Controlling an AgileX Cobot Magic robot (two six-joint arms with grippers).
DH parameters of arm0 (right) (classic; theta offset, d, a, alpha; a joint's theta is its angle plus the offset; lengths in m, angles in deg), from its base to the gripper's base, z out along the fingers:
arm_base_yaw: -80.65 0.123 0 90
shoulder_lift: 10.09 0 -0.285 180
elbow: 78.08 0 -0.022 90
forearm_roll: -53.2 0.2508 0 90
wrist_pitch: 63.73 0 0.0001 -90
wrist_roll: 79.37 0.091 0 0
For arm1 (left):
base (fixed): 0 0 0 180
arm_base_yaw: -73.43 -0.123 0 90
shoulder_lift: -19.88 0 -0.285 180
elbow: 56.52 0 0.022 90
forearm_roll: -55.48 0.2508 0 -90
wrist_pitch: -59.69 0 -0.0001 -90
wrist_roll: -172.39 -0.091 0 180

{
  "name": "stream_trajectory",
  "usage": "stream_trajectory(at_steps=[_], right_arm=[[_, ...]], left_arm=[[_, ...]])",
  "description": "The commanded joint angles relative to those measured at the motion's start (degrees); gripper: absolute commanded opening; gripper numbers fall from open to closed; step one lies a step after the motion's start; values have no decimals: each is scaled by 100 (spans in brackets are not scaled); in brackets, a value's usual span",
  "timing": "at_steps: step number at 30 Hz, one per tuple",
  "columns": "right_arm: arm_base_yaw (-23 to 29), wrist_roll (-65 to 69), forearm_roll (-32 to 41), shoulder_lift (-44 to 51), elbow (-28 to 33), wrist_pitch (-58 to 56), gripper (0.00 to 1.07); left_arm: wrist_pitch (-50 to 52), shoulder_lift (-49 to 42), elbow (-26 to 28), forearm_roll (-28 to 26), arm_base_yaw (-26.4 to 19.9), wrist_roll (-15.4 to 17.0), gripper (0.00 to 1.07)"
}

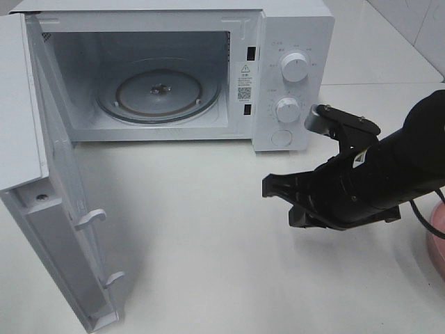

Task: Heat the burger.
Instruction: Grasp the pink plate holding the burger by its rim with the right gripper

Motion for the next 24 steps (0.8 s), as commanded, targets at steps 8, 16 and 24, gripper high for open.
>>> stream_trajectory(at_steps=[8,16,24], right_arm=[[-29,-201,-1352,688,-183,-2017,9],[-29,-132,-1874,1473,-304,-2790,40],[-29,590,-2796,1856,-304,-2979,87]], left_arm=[[-6,-46,-6,-40,-6,34,100],[-6,-46,-6,-40,-6,34,100],[-6,-46,-6,-40,-6,34,100]])
